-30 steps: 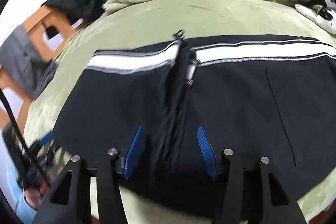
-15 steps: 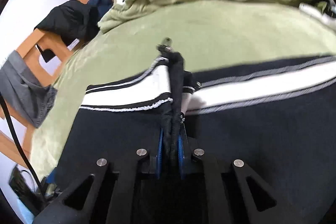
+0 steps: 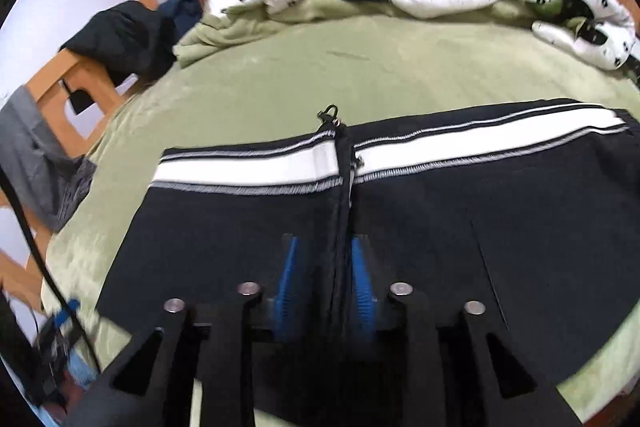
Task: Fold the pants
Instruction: 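Release the drawstring and withdraw the right tool from the sweatpants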
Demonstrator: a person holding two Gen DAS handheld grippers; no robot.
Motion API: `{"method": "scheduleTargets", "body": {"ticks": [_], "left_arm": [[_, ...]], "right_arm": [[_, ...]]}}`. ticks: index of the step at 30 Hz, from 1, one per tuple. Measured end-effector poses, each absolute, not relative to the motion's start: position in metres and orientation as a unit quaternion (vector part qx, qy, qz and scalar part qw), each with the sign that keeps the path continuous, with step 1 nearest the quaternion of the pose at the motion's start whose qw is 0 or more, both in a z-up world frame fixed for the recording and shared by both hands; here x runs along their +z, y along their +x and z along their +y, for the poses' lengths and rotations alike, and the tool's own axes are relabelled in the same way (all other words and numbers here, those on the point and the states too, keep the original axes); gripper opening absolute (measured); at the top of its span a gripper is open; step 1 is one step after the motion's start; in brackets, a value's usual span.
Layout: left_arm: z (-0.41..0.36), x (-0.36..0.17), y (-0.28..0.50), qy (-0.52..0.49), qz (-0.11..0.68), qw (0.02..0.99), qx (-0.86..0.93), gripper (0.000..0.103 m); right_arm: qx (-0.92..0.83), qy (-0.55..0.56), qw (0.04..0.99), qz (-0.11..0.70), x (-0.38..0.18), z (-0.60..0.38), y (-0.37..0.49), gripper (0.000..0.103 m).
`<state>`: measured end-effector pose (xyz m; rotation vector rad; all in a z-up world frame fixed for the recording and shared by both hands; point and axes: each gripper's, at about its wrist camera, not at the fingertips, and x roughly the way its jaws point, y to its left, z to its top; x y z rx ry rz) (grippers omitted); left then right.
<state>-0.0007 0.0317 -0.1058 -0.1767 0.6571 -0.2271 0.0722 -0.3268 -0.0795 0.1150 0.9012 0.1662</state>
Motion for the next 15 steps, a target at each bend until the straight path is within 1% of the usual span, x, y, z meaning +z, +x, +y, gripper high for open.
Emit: {"method": "scheduleTargets", "body": {"ticks": [3, 5, 6, 8, 12, 15], "left_arm": [[0.025, -0.116, 0.032, -0.103, 0.365, 0.922, -0.075, 0.074], [0.025, -0.139, 0.051, -0.133, 0.425, 0.893, -0.072, 0.074], [0.026, -0.148, 0.053, -0.149, 0.44, 0.882, -0.077, 0.074], [0.024, -0.15, 0.045, -0.148, 0.431, 0.887, -0.073, 0.074], [0.016, -0.134, 0.031, -0.126, 0.462, 0.876, -0.067, 0.072], [0.019, -0.117, 0.012, -0.144, 0.461, 0.873, -0.065, 0.072]], "right_arm": [[0.06, 0.02, 0.88, 0.472, -0.109, -0.319, 0.057, 0.031], [0.067, 0.043, 0.875, 0.478, -0.123, -0.326, 0.044, 0.031], [0.068, 0.049, 0.877, 0.473, -0.123, -0.328, 0.041, 0.031], [0.069, 0.041, 0.878, 0.471, -0.118, -0.329, 0.037, 0.031], [0.061, 0.081, 0.886, 0.452, -0.098, -0.347, 0.031, 0.032], [0.042, 0.075, 0.898, 0.431, -0.084, -0.355, 0.032, 0.032]]}}
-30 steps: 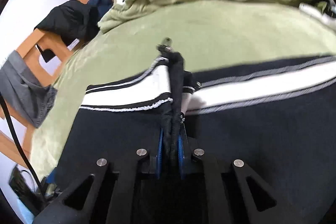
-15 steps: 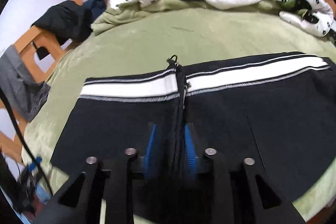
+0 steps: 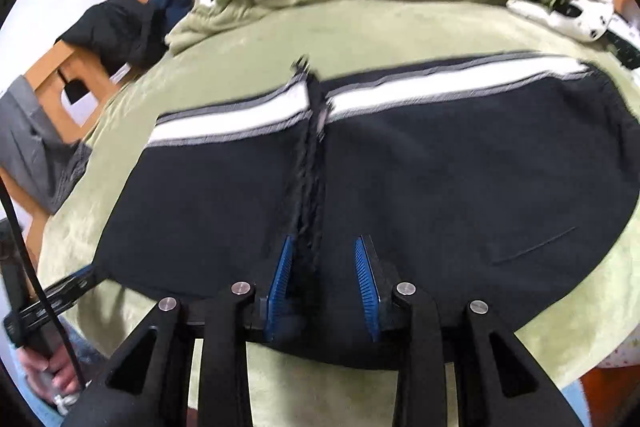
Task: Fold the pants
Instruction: 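Release the drawstring and withdraw the right tool from the sweatpants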
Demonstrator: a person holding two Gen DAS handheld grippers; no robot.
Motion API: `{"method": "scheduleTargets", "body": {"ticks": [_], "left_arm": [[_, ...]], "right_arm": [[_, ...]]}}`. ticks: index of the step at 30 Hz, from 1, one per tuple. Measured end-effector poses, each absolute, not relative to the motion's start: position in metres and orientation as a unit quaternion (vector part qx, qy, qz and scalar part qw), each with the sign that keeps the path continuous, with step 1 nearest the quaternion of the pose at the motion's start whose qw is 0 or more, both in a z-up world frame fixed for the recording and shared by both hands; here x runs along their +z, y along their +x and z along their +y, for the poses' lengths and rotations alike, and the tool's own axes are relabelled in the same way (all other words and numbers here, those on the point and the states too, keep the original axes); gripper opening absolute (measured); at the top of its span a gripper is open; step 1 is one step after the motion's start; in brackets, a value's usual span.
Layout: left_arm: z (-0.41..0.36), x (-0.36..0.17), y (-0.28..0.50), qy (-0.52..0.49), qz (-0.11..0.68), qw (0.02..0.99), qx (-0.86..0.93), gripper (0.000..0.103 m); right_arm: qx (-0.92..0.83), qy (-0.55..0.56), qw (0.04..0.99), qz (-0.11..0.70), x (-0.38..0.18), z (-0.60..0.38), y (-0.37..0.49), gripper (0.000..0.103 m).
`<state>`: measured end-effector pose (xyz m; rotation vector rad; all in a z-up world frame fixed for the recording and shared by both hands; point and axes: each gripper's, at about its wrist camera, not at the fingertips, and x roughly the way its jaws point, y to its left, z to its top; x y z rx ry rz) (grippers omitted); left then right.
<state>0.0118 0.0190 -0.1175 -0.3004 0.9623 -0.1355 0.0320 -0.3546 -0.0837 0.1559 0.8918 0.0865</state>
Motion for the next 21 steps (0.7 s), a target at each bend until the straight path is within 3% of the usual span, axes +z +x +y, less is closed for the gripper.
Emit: {"method": "scheduleTargets", "body": {"ticks": [5, 14, 16, 18, 21], "left_arm": [[0.028, -0.097, -0.005, -0.142, 0.467, 0.872, -0.047, 0.072], [0.045, -0.085, 0.03, -0.191, 0.423, 0.883, -0.077, 0.072], [0.045, -0.09, 0.046, -0.196, 0.429, 0.878, -0.083, 0.072], [0.042, -0.096, 0.066, -0.188, 0.444, 0.872, -0.081, 0.072], [0.039, -0.104, 0.086, -0.185, 0.443, 0.873, -0.085, 0.071]], "right_arm": [[0.031, 0.1, 0.906, 0.41, -0.065, -0.363, 0.038, 0.032], [-0.035, 0.032, 0.931, 0.362, -0.026, -0.4, 0.006, 0.032], [-0.046, 0.02, 0.932, 0.359, -0.017, -0.421, 0.003, 0.039], [-0.066, 0.02, 0.932, 0.356, -0.009, -0.456, -0.001, 0.057], [-0.097, 0.057, 0.929, 0.354, -0.013, -0.507, -0.002, 0.064]]}}
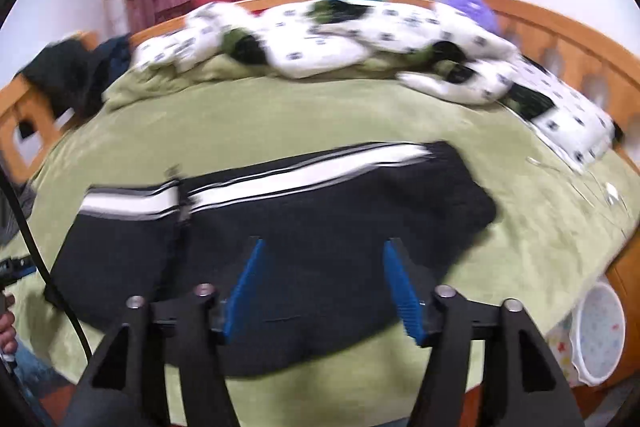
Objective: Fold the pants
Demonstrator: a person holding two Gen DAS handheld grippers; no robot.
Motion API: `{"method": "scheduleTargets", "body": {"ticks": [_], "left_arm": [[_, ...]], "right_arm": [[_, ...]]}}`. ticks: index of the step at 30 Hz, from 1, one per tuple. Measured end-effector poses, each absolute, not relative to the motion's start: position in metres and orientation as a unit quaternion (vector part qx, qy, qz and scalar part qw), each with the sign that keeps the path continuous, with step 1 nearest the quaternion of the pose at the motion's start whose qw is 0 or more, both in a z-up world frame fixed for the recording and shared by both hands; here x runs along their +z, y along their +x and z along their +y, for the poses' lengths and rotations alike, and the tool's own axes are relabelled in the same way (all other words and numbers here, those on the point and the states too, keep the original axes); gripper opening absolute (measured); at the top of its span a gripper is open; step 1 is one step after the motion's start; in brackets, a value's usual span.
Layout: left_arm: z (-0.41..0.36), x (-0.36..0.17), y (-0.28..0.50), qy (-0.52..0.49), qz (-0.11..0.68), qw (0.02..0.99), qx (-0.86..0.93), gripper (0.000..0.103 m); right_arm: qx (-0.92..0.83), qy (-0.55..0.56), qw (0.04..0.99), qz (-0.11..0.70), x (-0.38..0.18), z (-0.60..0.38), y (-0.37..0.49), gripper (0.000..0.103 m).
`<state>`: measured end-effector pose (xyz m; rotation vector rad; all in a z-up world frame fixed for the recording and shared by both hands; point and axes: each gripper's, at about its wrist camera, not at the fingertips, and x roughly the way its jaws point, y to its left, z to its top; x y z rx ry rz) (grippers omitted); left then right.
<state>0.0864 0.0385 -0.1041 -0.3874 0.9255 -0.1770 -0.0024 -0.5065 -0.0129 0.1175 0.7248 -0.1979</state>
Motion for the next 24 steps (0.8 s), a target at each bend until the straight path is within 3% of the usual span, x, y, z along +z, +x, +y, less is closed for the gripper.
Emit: {"method": "scheduleTargets", "body": {"ticks": [8, 11, 16, 17, 19, 21, 24], "left_arm": [[0.03, -0.136, 0.138, -0.178, 0.484, 0.849, -0.114, 0.07], [0.033, -0.149, 0.153, -0.186, 0.5, 0.837, -0.121, 0.06], [0.034, -0.155, 0.166, -0.203, 0.496, 0.833, -0.136, 0.054], [0.032, -0.156, 0.168, -0.21, 0.496, 0.831, -0.137, 0.043], [0.028, -0.159, 0.172, -0.226, 0.502, 0.824, -0.134, 0.035], [0.025, -0.154, 0.171, -0.237, 0.493, 0.827, -0.129, 0.017], [0.019, -0.137, 0.164, -0.227, 0.474, 0.842, -0.122, 0.01]], "right_arm": [[-0.109, 0.228, 0.895, 0.368, -0.091, -0.613, 0.018, 0.064], [-0.098, 0.264, 0.884, 0.373, -0.119, -0.629, 0.041, 0.064], [-0.086, 0.291, 0.885, 0.353, -0.138, -0.64, 0.073, 0.064], [-0.092, 0.291, 0.885, 0.352, -0.139, -0.64, 0.079, 0.061], [-0.102, 0.294, 0.883, 0.351, -0.139, -0.641, 0.087, 0.046], [-0.094, 0.292, 0.887, 0.345, -0.131, -0.637, 0.088, 0.022], [-0.106, 0.242, 0.908, 0.325, -0.097, -0.616, 0.087, 0.016]]}}
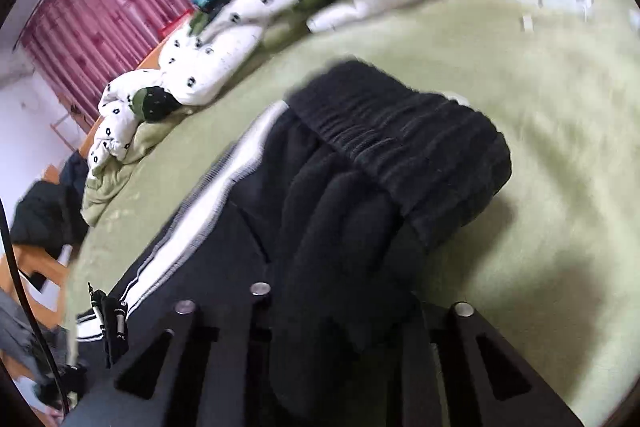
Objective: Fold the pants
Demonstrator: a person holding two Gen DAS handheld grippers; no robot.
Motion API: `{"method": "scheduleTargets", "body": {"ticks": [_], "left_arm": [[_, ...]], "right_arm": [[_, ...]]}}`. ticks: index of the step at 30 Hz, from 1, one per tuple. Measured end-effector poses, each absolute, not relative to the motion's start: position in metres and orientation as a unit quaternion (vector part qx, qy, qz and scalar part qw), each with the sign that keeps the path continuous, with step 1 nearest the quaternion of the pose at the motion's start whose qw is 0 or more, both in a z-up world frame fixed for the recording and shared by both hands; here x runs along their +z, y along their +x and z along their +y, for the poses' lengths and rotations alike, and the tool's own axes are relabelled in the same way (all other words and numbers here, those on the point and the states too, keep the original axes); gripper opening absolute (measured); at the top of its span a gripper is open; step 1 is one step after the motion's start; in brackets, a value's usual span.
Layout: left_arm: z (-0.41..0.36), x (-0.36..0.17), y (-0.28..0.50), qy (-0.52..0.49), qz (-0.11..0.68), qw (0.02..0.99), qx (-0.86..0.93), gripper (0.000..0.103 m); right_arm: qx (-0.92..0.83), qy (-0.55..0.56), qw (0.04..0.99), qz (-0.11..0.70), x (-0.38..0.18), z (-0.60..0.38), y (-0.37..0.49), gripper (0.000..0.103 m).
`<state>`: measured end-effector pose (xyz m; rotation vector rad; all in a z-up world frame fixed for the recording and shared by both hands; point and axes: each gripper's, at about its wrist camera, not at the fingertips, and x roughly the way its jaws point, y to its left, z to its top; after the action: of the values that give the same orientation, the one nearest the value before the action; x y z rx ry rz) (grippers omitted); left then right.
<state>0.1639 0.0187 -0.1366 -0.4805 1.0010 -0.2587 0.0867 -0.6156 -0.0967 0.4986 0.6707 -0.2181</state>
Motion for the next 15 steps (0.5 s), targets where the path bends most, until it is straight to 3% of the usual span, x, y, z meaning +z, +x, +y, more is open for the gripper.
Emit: {"method": "scheduleTargets", "body": {"ticks": [9, 15], "left_arm": [[0.029, -0.053, 0.162, -0.249, 0.414, 0.862, -0.152, 0.009], [0.098, -0.008, 0.162, -0.244, 0.382, 0.882, -0.125, 0.009]], "right_arm": [[-0.083, 0.166, 0.953, 0.239, 0.047, -0.515, 0.097, 0.014], [-0.024, 0.189, 0.958, 0.214, 0.091, -0.454, 0.113, 0.013]]}}
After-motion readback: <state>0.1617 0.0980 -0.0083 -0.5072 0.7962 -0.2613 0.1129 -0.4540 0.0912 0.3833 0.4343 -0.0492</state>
